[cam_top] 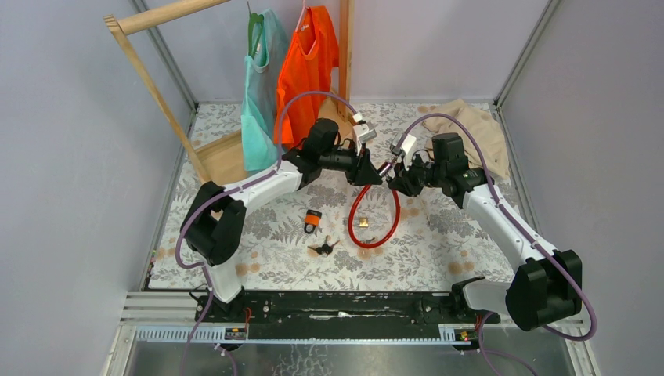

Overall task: Lock with the key
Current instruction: Lock the lock.

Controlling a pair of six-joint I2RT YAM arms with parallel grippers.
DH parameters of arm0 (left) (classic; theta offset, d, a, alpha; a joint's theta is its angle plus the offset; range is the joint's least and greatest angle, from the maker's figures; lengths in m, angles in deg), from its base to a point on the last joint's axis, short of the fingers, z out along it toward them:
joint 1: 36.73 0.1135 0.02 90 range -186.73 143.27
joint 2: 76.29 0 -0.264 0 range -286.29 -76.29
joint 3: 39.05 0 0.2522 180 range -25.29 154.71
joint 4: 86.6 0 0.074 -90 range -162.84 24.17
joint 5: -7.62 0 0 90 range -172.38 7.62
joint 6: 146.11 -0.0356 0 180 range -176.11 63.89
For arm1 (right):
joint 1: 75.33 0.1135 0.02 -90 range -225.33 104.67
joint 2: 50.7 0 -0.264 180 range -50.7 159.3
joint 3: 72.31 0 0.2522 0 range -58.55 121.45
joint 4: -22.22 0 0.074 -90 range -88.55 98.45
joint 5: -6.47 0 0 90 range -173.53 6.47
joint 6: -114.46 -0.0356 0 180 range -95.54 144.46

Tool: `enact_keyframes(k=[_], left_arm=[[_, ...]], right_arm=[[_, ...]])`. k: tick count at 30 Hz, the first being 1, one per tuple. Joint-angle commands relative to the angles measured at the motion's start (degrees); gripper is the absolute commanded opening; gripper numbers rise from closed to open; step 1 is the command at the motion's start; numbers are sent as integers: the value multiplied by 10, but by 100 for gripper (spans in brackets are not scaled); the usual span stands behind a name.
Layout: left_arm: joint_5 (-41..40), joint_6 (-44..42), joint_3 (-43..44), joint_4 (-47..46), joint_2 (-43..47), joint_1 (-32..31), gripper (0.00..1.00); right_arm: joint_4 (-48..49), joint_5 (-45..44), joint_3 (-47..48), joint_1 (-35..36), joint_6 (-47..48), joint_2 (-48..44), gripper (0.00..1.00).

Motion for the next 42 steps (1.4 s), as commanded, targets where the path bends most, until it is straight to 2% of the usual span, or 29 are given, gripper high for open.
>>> enact_keyframes(k=[1, 12, 18, 33, 42], left_arm=[[-13, -41, 16, 7, 16, -12, 0], [-85, -109, 19, 65, 22, -34, 0], [-120, -114, 17, 65, 23, -40, 0], [-219, -197, -60, 40, 56, -69, 0], [-200, -179, -56, 35, 47, -92, 0]], right_arm=[[3, 15, 35, 8, -11, 0, 0], [-30, -18, 77, 8, -4, -4, 0], [-56, -28, 107, 8, 0, 6, 0], [2, -45, 68, 8, 1, -3, 0], [60, 14, 19, 8, -6, -3, 0]])
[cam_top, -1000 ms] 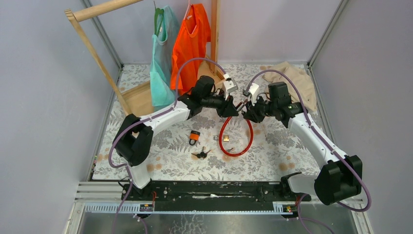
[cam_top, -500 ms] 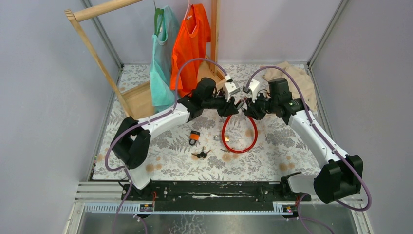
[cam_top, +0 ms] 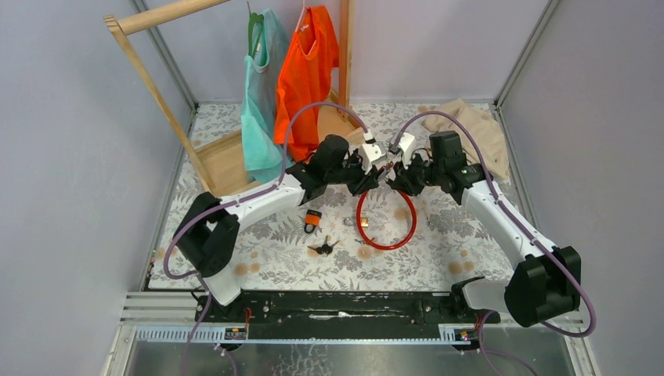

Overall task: Lock with the key
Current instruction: Lock the lock.

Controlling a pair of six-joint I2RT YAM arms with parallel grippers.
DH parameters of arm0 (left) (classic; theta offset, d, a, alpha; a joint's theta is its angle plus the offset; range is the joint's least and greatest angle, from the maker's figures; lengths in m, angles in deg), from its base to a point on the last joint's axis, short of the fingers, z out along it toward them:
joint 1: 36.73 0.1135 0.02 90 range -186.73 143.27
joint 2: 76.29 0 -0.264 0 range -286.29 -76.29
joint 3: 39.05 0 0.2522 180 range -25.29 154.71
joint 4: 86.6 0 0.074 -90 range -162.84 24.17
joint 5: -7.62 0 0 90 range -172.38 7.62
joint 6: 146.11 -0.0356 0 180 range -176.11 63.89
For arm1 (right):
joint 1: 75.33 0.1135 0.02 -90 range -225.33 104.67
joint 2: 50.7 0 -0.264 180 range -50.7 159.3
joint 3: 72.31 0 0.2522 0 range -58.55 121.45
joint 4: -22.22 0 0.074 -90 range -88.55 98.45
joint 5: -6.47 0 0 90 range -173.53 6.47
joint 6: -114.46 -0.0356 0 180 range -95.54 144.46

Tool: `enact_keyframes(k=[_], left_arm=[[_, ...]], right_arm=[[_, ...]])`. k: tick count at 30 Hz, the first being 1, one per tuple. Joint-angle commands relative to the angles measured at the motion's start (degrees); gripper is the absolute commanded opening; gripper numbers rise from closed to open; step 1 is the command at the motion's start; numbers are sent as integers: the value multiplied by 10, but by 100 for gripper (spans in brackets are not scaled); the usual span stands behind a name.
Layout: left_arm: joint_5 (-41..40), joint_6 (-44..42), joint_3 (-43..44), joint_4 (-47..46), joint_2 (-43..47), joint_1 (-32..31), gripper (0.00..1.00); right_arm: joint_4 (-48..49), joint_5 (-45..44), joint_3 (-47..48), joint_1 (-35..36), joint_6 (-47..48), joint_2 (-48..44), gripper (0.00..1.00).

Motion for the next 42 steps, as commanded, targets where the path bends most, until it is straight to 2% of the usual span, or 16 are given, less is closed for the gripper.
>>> enact_keyframes(k=[1, 11, 22, 31, 42], left_arm=[[28, -4, -2, -2, -5, -26, 0], [38, -10, 40, 39, -2, -27, 0], [18, -96, 141, 127, -25, -26, 0], [42, -89, 128, 100, -34, -32, 0], [58, -112, 68, 81, -3, -57, 0]], right_arm=[[117, 59, -19, 2, -9, -16, 0], [162, 36, -35, 2, -11, -44, 0], [201, 6, -15, 1, 12, -65, 0], [203, -14, -51, 1, 76, -108, 0], [206, 32, -126, 2, 93, -162, 0]])
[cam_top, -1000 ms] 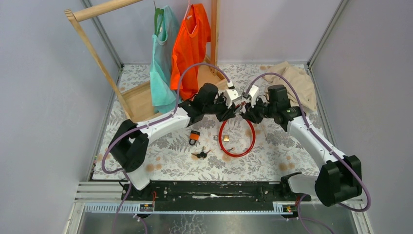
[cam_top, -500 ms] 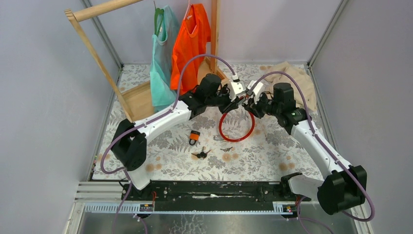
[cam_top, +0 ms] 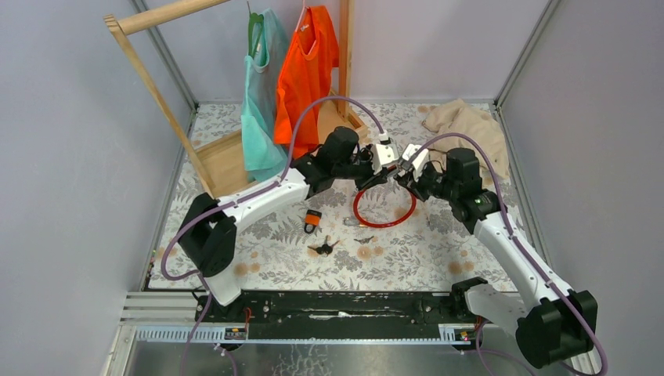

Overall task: Lock with the key
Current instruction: Lock the lock.

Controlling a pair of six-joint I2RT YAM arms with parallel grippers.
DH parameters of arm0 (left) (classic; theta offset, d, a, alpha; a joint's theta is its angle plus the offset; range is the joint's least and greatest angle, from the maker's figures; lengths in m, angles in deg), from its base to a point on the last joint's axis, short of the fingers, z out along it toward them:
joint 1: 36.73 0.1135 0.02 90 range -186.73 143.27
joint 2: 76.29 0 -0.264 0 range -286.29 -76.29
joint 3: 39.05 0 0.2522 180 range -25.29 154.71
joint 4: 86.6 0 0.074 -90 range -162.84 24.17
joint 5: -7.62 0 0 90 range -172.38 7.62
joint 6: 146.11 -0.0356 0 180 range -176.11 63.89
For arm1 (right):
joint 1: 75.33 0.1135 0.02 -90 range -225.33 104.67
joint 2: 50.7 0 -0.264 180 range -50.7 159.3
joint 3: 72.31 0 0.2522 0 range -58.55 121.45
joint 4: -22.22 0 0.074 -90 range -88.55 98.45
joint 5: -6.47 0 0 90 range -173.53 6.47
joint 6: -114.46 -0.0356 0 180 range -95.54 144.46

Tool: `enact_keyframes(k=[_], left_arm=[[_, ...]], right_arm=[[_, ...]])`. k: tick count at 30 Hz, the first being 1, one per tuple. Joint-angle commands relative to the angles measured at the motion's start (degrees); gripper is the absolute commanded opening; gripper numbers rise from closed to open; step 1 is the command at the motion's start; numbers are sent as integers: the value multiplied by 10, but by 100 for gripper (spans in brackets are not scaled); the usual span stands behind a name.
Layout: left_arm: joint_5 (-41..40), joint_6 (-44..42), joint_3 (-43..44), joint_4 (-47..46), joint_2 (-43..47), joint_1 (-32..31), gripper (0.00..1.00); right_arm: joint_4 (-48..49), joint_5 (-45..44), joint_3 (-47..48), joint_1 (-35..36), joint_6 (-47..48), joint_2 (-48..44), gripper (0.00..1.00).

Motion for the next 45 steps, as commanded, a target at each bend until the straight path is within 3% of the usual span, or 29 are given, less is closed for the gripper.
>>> enact_keyframes(k=[1, 7, 14, 20, 26, 45], left_arm=[[45, 1, -33, -16, 13, -36, 0], [45, 19, -52, -25, 26, -42, 0], [39, 43, -69, -40, 33, -42, 0], [37, 59, -87, -59, 41, -41, 0], [42, 64, -95, -64, 49, -36, 0], [46, 82, -121, -89, 66, -15, 0]], right_arm=[[60, 55, -6, 11, 47, -31, 0], [43, 65, -19, 11, 43, -53, 0], [43, 61, -32, 10, 38, -57, 8], [43, 40, -44, 10, 28, -54, 29], [42, 37, -53, 10, 25, -48, 41], [9, 46, -71, 4, 42, -55, 52]])
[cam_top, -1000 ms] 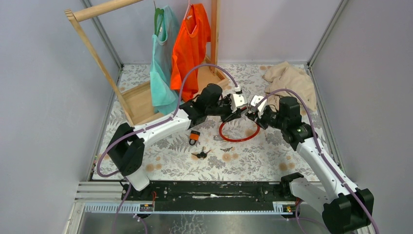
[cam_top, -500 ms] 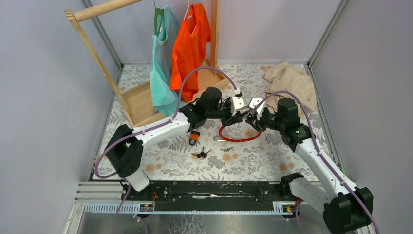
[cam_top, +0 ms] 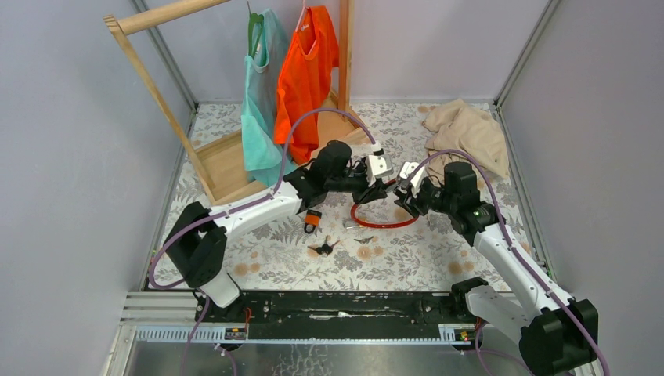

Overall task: Lock with the key
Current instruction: Lock the lock.

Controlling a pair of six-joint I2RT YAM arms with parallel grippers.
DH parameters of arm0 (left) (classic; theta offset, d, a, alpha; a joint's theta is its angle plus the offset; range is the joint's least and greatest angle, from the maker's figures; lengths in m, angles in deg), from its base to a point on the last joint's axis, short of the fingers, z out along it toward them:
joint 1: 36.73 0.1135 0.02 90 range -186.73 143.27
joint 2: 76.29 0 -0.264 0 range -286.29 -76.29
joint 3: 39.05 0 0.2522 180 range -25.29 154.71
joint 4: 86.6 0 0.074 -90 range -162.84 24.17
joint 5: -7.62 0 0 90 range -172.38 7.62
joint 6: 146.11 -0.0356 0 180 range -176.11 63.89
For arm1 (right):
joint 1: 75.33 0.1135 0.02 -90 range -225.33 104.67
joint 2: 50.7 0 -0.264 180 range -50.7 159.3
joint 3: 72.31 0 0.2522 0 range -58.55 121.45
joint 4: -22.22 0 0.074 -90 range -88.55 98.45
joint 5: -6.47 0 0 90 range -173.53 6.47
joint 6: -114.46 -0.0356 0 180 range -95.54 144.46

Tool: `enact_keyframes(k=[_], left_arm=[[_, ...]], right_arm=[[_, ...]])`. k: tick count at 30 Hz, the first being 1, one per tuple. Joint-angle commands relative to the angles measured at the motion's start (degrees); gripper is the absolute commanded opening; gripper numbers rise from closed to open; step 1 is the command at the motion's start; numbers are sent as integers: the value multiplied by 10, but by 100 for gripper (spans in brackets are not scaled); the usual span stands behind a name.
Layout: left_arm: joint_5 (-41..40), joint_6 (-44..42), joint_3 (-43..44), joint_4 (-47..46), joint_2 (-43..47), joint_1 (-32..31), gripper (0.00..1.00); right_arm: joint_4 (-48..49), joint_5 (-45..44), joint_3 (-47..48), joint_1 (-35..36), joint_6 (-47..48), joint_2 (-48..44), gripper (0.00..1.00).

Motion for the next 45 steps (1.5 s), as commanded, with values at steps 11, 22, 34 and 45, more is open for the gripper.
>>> enact_keyframes(k=[11, 22, 34, 45], left_arm=[[12, 24, -37, -28, 19, 16, 0], [72, 40, -49, -60, -3, 17, 0], [87, 61, -61, -95, -20, 16, 0], [49, 67, -70, -101, -18, 16, 0]], right_arm=[[7, 43, 7, -10, 0, 16, 20], [53, 97, 18, -11, -11, 29, 0], [79, 104, 41, -11, -22, 38, 1], [68, 25, 37, -11, -33, 49, 27]])
